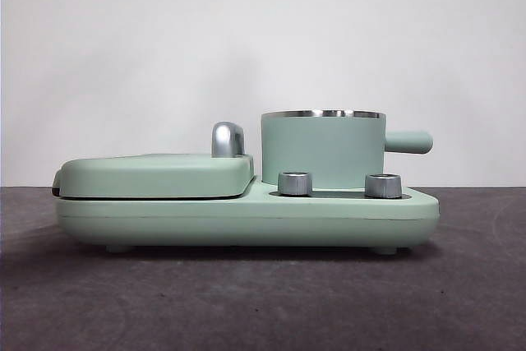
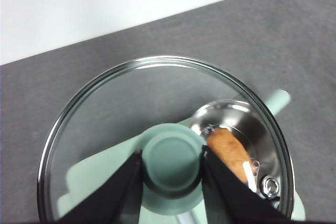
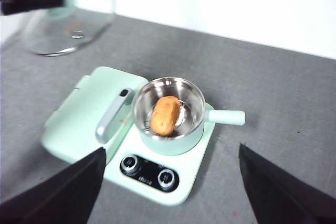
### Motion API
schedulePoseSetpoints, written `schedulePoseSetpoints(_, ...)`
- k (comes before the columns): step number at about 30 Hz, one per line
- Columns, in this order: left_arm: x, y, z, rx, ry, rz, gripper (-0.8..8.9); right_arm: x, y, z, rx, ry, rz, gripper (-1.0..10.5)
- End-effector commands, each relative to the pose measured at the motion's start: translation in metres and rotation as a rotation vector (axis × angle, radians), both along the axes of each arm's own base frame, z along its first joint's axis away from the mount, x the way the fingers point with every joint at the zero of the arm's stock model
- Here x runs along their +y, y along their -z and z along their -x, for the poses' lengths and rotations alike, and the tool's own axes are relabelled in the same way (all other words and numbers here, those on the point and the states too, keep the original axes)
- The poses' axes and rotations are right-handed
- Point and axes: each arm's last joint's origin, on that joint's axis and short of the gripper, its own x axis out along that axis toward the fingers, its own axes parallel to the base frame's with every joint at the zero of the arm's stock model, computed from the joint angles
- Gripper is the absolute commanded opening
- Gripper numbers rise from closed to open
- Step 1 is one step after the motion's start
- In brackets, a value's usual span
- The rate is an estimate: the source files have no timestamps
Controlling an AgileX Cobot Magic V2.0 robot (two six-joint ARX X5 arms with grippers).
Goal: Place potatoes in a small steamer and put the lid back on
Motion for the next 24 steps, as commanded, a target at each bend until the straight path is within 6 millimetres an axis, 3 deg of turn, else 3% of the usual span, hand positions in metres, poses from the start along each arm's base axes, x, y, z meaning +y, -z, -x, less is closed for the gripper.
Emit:
schedulePoseSetpoints(1,-0.017,0.005,-0.004,-0.011,0.033,0.013,0.05,-0.012,0.013,0.032,0.011,-0.023,0.012,4.0)
schedulePoseSetpoints(5,-0.039,0.016,-0.005,0.013,0.081,-0.002,0.05,-0.025,0.044,0.066,-0.005,-0.034,-0.041,4.0)
schedulePoseSetpoints(10,-0.068,0.036,-0.008,0.053,0.144,-0.036,0.05,-0.034,0.083,0.091,-0.069,-0.052,-0.155,4.0)
schedulePoseSetpoints(14,-0.091,0.054,-0.013,0.074,0.181,-0.055,0.05,-0.032,0.111,0.092,-0.057,-0.080,-0.217,4.0)
schedulePoseSetpoints(19,-0.116,0.077,-0.022,0.088,0.211,-0.066,0.05,-0.026,0.143,0.079,0.031,-0.108,-0.191,4.0)
schedulePoseSetpoints(24,-0.137,0.118,-0.044,0.140,0.205,-0.106,0.05,-0.023,0.153,0.071,0.043,-0.123,-0.154,4.0)
